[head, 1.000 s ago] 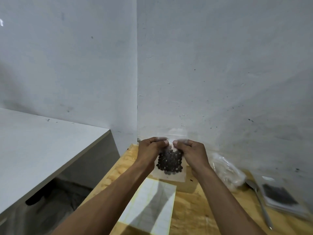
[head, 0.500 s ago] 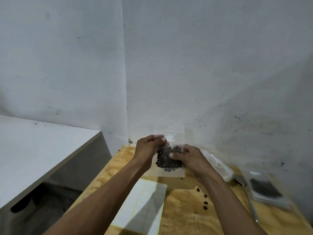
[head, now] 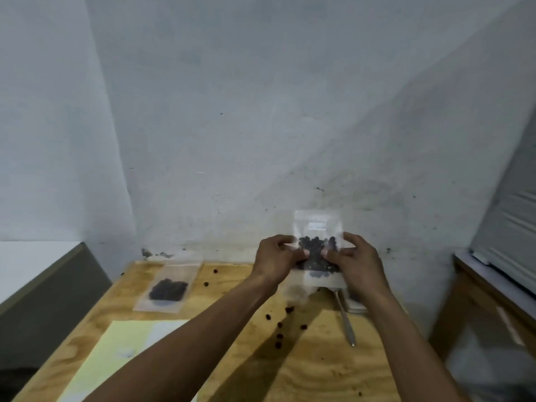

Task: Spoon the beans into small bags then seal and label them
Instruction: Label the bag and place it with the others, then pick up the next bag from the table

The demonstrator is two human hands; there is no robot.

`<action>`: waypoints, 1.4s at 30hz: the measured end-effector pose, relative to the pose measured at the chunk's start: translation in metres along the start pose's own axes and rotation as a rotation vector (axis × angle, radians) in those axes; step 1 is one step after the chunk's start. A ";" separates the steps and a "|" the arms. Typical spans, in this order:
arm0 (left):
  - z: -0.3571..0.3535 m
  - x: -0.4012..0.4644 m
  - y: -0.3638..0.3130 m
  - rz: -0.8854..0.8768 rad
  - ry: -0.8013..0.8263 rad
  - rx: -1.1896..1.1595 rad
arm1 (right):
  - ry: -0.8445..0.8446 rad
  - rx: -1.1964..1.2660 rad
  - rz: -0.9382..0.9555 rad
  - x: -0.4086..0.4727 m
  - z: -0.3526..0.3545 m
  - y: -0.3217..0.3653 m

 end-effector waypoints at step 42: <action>0.010 0.024 -0.067 -0.313 0.006 0.554 | -0.095 -0.367 0.248 0.014 -0.035 0.079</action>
Point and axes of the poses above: each hand's wrist, its own x-axis towards the middle knuckle, its own z-axis out of the back of the hand, y = z × x, the point moved 9 cm from there along x, towards the middle knuckle, and after that the axes turned 4 degrees about -z, right-handed, at the moved point
